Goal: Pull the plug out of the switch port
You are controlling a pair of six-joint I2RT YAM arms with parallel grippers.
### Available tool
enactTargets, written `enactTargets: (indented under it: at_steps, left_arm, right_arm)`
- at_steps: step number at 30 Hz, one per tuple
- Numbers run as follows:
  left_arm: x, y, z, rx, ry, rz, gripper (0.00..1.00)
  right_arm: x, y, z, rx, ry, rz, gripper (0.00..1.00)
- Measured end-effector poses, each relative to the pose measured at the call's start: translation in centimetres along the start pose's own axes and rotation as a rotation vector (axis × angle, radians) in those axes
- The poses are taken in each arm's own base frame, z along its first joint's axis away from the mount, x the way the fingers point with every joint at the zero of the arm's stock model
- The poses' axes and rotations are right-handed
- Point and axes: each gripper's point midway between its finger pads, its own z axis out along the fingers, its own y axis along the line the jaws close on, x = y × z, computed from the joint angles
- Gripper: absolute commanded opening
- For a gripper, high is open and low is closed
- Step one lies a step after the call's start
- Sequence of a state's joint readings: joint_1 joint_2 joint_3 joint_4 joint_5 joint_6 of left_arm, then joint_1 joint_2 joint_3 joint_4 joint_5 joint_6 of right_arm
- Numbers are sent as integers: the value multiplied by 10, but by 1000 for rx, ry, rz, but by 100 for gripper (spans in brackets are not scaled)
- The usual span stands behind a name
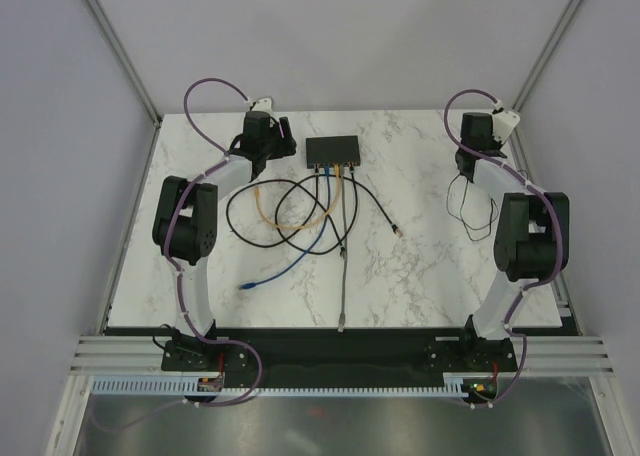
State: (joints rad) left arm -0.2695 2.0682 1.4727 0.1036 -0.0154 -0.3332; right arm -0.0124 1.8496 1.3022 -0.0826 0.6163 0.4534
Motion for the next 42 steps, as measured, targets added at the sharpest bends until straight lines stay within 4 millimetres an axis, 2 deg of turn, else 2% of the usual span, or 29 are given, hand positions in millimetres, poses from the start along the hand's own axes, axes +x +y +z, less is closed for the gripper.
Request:
enactTargets:
  at_steps: [11, 19, 23, 26, 27, 29, 33, 34, 35, 37, 38, 42]
  left_arm:
    - [1, 0, 0, 0, 1, 0, 70]
    - [3, 1, 2, -2, 6, 0, 70]
    - [7, 2, 4, -5, 12, 0, 70]
    - [6, 2, 4, -5, 12, 0, 70]
    - [6, 2, 4, -4, 11, 0, 70]
    - [5, 2, 4, -3, 10, 0, 70]
    - [5, 2, 4, -3, 9, 0, 70]
    - [5, 2, 4, -3, 10, 0, 70]
    - [5, 2, 4, -3, 10, 0, 70]
    - [5, 2, 4, -3, 9, 0, 70]
    - [5, 2, 4, -3, 10, 0, 70]
    - [5, 2, 4, -3, 9, 0, 70]
  right_arm:
    - [-9, -27, 16, 51, 0, 94, 1]
    - [5, -41, 25, 92, 50, 98, 2]
    - [10, -38, 25, 74, 72, 90, 4]
    - [12, -36, 25, 60, 80, 91, 10]
    - [13, -35, 25, 59, 83, 90, 15]
    - [14, -36, 25, 66, 86, 87, 17]
    - [15, -40, 28, 97, 90, 75, 31]
    - [15, -41, 28, 102, 91, 72, 40]
    - [15, -42, 27, 107, 91, 73, 44]
    - [15, -42, 27, 108, 90, 72, 48]
    - [15, -42, 27, 106, 90, 69, 53]
    - [16, -32, 23, 76, 87, 29, 64]
